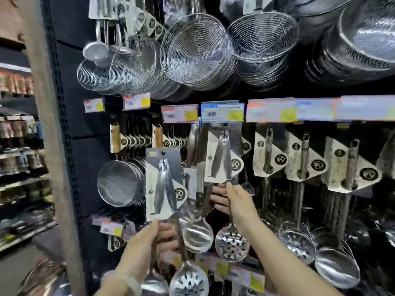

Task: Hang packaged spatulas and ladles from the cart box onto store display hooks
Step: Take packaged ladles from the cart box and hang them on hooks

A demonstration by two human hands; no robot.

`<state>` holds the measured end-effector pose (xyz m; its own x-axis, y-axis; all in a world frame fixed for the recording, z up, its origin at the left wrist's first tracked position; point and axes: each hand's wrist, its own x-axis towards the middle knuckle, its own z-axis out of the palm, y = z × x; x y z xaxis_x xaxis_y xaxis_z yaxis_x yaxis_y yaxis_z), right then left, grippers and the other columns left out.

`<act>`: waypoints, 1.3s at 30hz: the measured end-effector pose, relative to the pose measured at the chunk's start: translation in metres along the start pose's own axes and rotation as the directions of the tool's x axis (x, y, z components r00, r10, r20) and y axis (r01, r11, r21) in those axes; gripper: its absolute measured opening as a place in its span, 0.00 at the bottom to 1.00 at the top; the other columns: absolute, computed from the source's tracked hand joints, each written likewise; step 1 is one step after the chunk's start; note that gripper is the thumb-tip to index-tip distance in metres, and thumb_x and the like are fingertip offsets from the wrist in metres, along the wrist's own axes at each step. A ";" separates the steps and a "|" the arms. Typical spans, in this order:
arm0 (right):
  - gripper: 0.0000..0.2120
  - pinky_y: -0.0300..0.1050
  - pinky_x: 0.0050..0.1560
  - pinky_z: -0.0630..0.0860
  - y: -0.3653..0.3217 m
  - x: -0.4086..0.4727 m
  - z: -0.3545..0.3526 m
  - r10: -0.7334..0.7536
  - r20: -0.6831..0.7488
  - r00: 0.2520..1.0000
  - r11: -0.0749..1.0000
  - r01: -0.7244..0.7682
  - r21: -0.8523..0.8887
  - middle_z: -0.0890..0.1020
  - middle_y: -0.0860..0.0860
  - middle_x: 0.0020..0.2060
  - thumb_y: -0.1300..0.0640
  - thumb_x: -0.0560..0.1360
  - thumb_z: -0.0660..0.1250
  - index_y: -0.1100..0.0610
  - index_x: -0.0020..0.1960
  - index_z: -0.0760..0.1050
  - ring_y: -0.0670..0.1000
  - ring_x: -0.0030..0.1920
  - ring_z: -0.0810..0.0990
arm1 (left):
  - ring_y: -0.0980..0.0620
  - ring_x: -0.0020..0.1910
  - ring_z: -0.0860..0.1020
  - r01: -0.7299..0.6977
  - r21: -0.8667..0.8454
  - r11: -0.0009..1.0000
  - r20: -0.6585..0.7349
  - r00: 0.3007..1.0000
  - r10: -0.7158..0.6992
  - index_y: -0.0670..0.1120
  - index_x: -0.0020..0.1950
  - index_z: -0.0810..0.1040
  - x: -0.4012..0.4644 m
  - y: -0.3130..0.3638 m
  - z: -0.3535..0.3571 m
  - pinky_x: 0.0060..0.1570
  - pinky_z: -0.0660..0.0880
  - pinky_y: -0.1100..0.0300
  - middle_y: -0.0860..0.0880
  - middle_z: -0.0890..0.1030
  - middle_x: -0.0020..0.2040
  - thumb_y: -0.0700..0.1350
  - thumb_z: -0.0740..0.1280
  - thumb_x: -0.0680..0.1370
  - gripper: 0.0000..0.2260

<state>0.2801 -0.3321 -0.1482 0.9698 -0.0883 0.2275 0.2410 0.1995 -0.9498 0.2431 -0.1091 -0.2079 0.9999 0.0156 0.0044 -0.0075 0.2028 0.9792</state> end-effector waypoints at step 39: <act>0.14 0.38 0.38 0.80 -0.002 0.006 0.031 -0.149 -0.267 0.952 0.985 0.120 -0.123 0.86 0.51 0.45 0.53 0.81 0.52 0.58 0.51 0.74 0.51 0.46 0.85 | 0.45 0.36 0.84 0.117 -0.086 0.989 0.472 0.879 -0.063 0.38 0.50 0.77 0.099 0.019 -0.004 0.21 0.73 0.63 0.41 0.85 0.45 0.53 0.61 0.72 0.19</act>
<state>0.2864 -0.3031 -0.1385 0.8772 -0.3744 0.3005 0.3486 0.0664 -0.9349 0.3421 -0.0997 -0.1902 0.8864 -0.4614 0.0375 0.1087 0.2863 0.9520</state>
